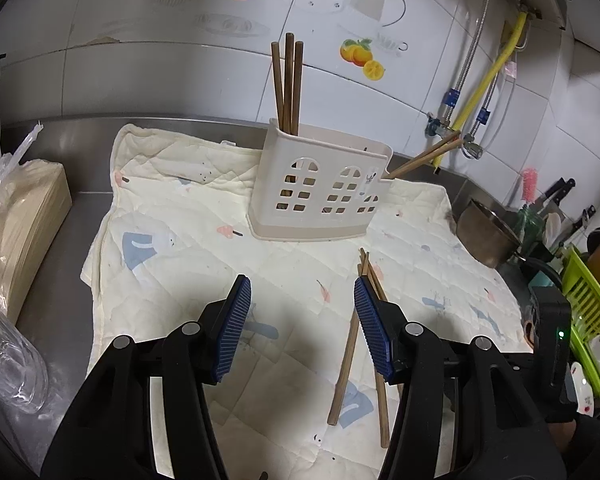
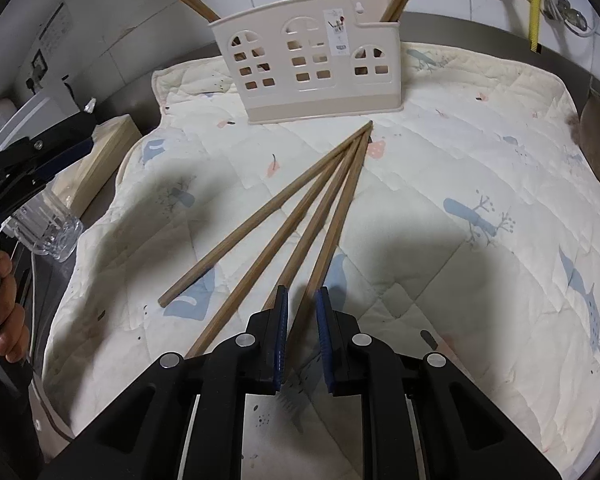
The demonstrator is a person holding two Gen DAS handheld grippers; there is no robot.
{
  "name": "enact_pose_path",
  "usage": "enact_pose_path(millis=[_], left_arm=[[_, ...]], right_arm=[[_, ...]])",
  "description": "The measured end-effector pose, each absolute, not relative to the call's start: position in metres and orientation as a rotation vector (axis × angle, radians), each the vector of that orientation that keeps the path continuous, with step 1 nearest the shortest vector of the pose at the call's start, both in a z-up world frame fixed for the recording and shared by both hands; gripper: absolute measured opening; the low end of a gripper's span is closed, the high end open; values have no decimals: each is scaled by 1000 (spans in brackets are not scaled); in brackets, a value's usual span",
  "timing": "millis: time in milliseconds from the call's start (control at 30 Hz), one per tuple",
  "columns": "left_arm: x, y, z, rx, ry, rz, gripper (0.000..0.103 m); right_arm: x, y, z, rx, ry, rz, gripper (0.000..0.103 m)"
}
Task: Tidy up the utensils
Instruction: 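Grasp a wooden chopstick with the left tool while the right tool grasps one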
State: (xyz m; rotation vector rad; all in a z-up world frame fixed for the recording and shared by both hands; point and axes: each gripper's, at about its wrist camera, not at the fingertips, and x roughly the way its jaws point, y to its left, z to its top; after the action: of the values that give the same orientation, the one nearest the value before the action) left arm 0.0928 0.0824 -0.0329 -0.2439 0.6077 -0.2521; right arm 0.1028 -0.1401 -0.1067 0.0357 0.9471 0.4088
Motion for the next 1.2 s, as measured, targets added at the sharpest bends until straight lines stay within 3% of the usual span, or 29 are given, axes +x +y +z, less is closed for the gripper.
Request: enact_pose_path(millis=[667, 1200], left_arm=[[88, 74, -49, -243, 652, -256, 54], [81, 25, -92, -116, 798, -330, 54]], right_arm=[[107, -143, -114, 64, 948, 365, 11], [103, -187, -112, 29, 901, 334, 7]])
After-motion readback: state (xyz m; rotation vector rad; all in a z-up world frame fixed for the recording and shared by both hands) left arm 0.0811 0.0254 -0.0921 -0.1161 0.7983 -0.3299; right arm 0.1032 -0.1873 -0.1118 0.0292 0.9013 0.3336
